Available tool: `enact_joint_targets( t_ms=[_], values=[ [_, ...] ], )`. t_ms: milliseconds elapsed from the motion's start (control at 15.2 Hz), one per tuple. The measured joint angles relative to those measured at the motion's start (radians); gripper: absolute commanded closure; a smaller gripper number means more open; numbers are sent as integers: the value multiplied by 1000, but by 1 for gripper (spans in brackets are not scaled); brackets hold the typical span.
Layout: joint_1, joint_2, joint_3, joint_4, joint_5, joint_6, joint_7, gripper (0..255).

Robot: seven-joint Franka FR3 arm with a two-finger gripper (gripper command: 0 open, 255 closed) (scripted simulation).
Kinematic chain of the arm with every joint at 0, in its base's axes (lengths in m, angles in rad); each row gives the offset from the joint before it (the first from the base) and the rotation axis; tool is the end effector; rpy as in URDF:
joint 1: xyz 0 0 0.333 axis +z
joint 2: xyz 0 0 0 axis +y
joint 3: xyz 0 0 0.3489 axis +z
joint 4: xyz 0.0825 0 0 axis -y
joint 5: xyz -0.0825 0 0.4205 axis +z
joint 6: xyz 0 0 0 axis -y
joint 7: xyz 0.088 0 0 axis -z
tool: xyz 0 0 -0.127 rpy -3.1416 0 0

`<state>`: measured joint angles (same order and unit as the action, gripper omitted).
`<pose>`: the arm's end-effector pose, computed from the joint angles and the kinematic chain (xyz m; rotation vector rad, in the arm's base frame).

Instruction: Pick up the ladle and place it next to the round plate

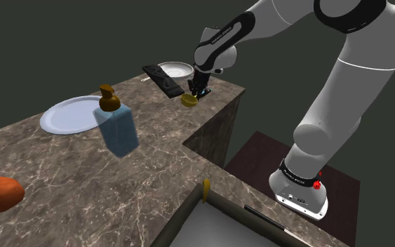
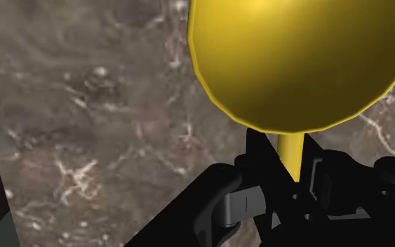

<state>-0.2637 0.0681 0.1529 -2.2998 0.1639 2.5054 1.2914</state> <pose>0.5602 -0.0616 0.3191 -2.1422 2.0535 -0.0731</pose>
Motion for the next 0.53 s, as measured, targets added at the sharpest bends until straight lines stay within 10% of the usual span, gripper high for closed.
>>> enact_joint_targets(
  t_ms=[528],
  values=[
    [1,-20,1,17,-2,-21,5,255]
  ],
)
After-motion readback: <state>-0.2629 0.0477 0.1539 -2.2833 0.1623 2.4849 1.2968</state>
